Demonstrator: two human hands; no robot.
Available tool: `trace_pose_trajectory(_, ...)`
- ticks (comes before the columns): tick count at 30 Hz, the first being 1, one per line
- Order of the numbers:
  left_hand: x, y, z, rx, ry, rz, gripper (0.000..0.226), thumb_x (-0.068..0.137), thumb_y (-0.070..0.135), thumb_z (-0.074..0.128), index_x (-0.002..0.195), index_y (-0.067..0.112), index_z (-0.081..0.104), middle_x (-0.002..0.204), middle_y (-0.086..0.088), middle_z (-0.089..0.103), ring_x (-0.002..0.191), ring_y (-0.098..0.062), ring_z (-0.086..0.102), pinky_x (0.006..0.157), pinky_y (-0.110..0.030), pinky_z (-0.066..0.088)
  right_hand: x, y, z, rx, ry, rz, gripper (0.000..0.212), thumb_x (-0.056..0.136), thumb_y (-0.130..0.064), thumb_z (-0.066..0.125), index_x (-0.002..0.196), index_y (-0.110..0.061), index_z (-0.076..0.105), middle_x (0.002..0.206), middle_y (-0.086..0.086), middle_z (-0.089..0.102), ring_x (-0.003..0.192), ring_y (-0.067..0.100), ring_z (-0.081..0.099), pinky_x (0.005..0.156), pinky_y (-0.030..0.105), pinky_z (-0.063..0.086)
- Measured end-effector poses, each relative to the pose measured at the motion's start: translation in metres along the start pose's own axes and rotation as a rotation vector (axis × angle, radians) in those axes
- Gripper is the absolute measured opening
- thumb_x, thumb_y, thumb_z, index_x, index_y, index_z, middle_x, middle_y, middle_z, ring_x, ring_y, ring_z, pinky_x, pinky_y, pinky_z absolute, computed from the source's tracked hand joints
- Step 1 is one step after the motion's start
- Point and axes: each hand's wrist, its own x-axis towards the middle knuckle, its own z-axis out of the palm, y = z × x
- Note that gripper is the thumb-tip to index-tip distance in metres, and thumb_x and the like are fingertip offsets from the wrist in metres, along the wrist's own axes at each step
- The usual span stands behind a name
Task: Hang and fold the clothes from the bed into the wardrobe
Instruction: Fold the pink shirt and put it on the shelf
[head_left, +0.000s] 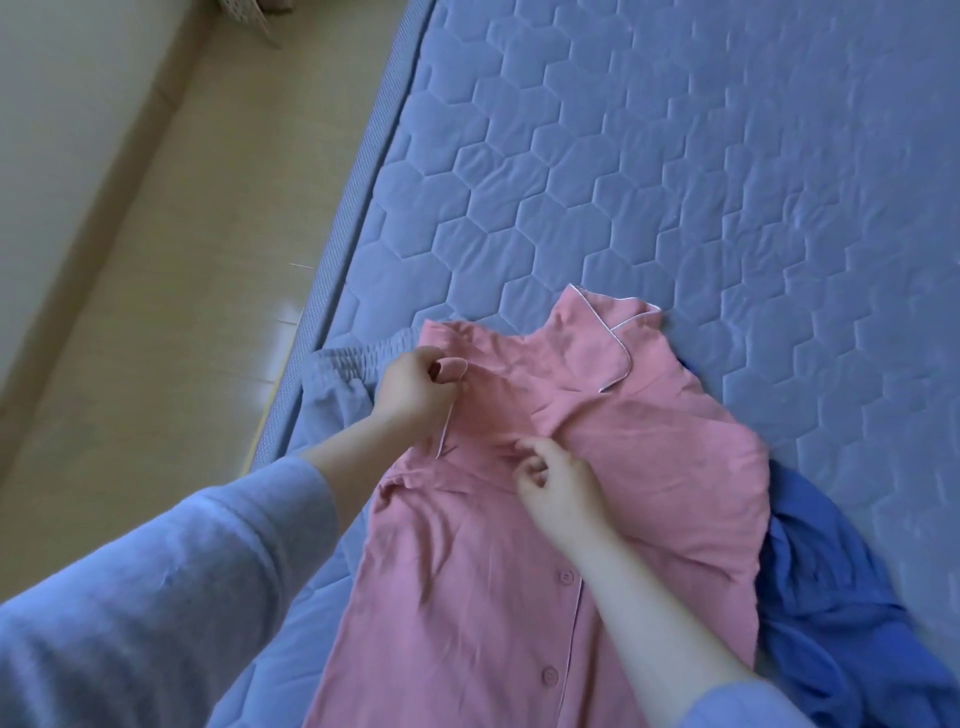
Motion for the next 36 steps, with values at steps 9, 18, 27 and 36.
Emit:
trace_pose_trajectory(9,0.013,-0.014,0.007,0.073,0.054,0.036,0.033,0.101,0.023,0.045,0.070,0.012,0.043,0.066,-0.003,0.049,0.070,-0.024,0.046,0.058,-0.033,0.026,0.034,0.014,-0.031,-0.227,0.189,-0.030,0.030,0.084,-0.015,0.066,0.114,-0.013,0.063,0.117,0.009,0.055,0.109,0.030,0.053,0.089,0.033,0.039)
trace_pose_trajectory(18,-0.004,-0.040,0.013,-0.033,0.005,0.009,0.029,0.080,0.027,0.074,0.099,0.025,0.052,0.081,0.016,0.055,0.074,0.001,0.052,0.059,-0.015,0.035,0.077,0.001,-0.036,-0.306,0.082,-0.018,0.019,0.092,-0.021,0.062,0.110,-0.018,0.066,0.116,0.006,0.056,0.102,0.032,0.060,0.083,0.036,0.048)
trace_pose_trajectory(27,0.008,-0.037,0.016,-0.022,0.136,0.012,0.041,0.099,0.038,0.047,0.065,0.018,0.034,0.058,0.004,0.047,0.060,-0.020,0.045,0.053,-0.024,0.033,0.088,0.003,-0.036,-0.285,0.097,0.065,0.018,0.091,-0.013,0.058,0.108,-0.015,0.061,0.119,0.008,0.060,0.105,0.031,0.060,0.081,0.034,0.045)
trace_pose_trajectory(36,0.010,-0.007,0.004,0.324,0.234,0.216,0.032,0.089,0.020,0.059,0.119,0.009,0.053,0.114,-0.014,0.057,0.106,-0.034,0.051,0.089,-0.040,0.041,0.061,0.028,-0.059,-0.216,0.222,0.126,0.051,0.084,-0.010,0.066,0.131,-0.018,0.049,0.129,0.008,0.043,0.098,0.034,0.062,0.086,0.042,0.050)
